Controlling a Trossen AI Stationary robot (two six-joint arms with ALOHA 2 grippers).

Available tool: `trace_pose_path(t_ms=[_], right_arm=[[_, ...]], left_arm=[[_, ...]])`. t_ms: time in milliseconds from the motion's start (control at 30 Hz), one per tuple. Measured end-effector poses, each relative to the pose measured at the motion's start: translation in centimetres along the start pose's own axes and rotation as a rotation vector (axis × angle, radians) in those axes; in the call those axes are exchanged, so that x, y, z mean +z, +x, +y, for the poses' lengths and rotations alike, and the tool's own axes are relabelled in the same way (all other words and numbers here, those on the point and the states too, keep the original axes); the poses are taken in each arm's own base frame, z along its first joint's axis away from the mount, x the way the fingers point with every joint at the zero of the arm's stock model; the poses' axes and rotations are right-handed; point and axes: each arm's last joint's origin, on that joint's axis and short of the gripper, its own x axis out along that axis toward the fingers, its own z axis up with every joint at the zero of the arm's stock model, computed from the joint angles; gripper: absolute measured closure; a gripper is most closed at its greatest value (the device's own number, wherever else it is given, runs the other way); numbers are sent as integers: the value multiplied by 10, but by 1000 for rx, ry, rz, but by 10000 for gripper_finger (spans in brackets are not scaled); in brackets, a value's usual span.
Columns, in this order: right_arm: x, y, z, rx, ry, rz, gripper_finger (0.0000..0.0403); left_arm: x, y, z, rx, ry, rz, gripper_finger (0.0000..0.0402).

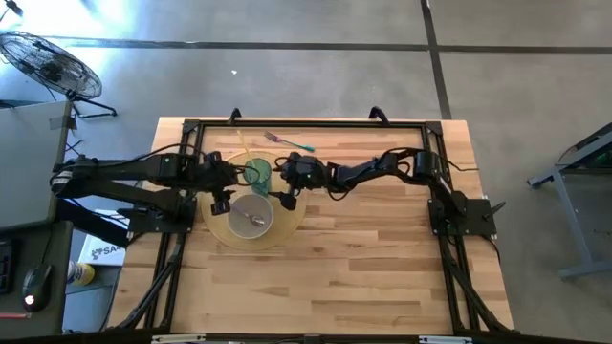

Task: Pick & Place Utensil
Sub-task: Adjust the blue cup on the brown mat

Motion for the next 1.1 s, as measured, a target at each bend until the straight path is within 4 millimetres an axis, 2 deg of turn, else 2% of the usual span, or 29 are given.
trace_pose_path(t_ms=[200, 433, 800, 1100], right_arm=[[1, 12, -3, 57, -21, -7, 4], [-10, 35, -4, 69, -26, 32, 4], [-4, 39, -4, 57, -34, -46, 6], [-3, 39, -4, 49, -28, -50, 63]], left_arm=[[0, 1, 2, -1, -9, 3, 213], [1, 4, 1, 2, -3, 19, 213], [1, 4, 1, 3, -2, 19, 213], [8, 4, 0, 3, 9, -44, 213]])
